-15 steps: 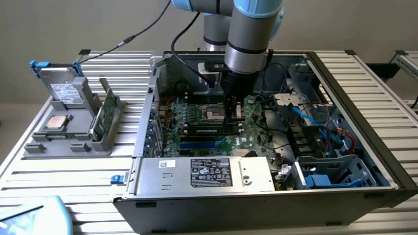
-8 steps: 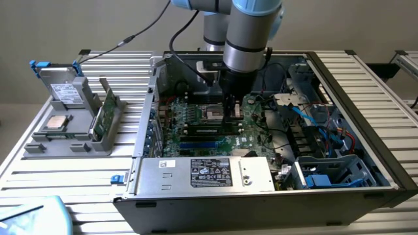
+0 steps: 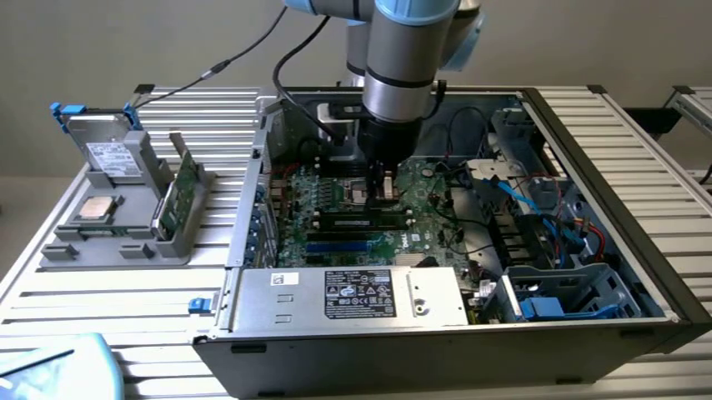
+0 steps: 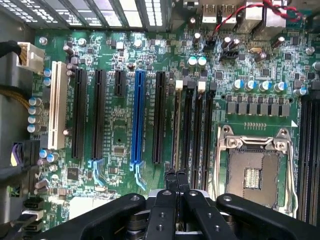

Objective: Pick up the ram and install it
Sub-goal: 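Press down the ram until it locks into place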

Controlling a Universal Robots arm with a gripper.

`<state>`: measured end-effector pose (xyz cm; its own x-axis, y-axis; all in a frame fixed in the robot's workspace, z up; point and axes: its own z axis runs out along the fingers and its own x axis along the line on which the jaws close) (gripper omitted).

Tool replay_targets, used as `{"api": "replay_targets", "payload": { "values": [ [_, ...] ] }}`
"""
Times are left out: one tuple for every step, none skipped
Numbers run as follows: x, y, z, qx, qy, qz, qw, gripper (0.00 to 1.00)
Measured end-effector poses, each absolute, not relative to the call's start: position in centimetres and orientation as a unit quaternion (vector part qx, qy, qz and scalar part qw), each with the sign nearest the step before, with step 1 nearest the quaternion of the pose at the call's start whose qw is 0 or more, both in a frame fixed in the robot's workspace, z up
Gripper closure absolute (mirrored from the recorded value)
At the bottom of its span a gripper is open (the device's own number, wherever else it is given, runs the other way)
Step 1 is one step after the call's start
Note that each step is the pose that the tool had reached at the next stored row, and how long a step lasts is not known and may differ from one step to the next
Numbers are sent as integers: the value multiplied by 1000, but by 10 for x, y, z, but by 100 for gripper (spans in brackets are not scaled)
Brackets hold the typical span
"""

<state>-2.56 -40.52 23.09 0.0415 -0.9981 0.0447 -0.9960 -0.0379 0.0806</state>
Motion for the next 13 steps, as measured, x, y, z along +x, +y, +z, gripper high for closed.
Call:
{"api": "replay_targets", "payload": {
  "values": [
    [-27, -405, 231, 720, -692, -12, 45, 89],
    [-29, -405, 231, 720, -692, -12, 45, 89],
    [-31, -405, 231, 720, -692, -12, 45, 89],
    [-32, -405, 231, 720, -692, -12, 45, 89],
    [-34, -405, 231, 720, -692, -12, 45, 89],
    [-35, -405, 231, 720, -692, -12, 45, 89],
    [-37, -405, 231, 720, -692, -12, 45, 89],
    [-38, -405, 231, 720, -692, -12, 45, 89],
    [-40, -405, 231, 720, -693, -12, 45, 89],
    [-41, -405, 231, 720, -693, -12, 45, 89],
    [-43, -405, 231, 720, -693, -12, 45, 89],
    [-44, -405, 231, 720, -693, -12, 45, 89],
    [-45, -405, 231, 720, -693, -12, 45, 89]
  ]
}}
